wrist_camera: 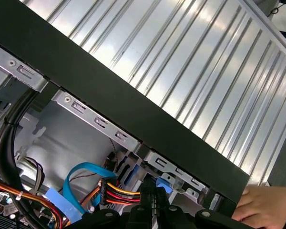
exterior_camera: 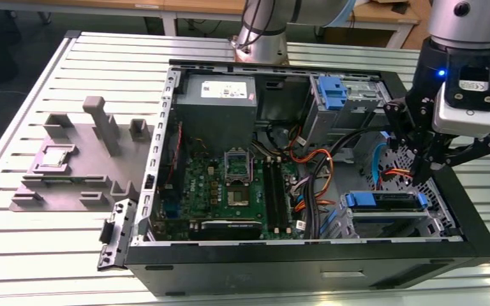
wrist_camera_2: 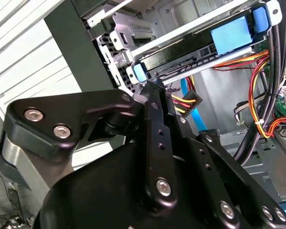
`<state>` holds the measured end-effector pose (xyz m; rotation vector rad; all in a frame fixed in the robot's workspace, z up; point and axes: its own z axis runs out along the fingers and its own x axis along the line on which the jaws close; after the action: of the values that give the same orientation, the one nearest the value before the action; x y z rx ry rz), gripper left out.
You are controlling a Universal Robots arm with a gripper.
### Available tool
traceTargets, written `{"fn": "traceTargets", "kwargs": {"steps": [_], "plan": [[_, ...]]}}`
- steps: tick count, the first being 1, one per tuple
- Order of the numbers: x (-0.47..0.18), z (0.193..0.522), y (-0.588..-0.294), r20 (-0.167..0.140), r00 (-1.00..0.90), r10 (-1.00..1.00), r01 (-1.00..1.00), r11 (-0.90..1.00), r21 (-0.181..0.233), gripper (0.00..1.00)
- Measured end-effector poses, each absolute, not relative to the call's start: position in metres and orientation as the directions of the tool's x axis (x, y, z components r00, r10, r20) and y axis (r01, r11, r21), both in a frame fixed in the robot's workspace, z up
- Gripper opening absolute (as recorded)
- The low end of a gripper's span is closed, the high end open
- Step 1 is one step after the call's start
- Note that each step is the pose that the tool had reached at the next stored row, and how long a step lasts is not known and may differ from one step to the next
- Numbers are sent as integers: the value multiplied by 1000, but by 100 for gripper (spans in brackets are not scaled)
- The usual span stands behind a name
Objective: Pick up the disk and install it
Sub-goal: 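Insert the first disk wire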
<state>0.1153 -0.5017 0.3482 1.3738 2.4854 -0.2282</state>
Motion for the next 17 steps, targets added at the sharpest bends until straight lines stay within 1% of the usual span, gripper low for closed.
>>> {"fn": "traceTargets", "kwargs": {"steps": [11, 17], "plan": [[116, 348, -502, -327, -502, 801, 847, 532, 2, 16], [116, 348, -502, -327, -423, 845, 894, 448, 2, 16]]}}
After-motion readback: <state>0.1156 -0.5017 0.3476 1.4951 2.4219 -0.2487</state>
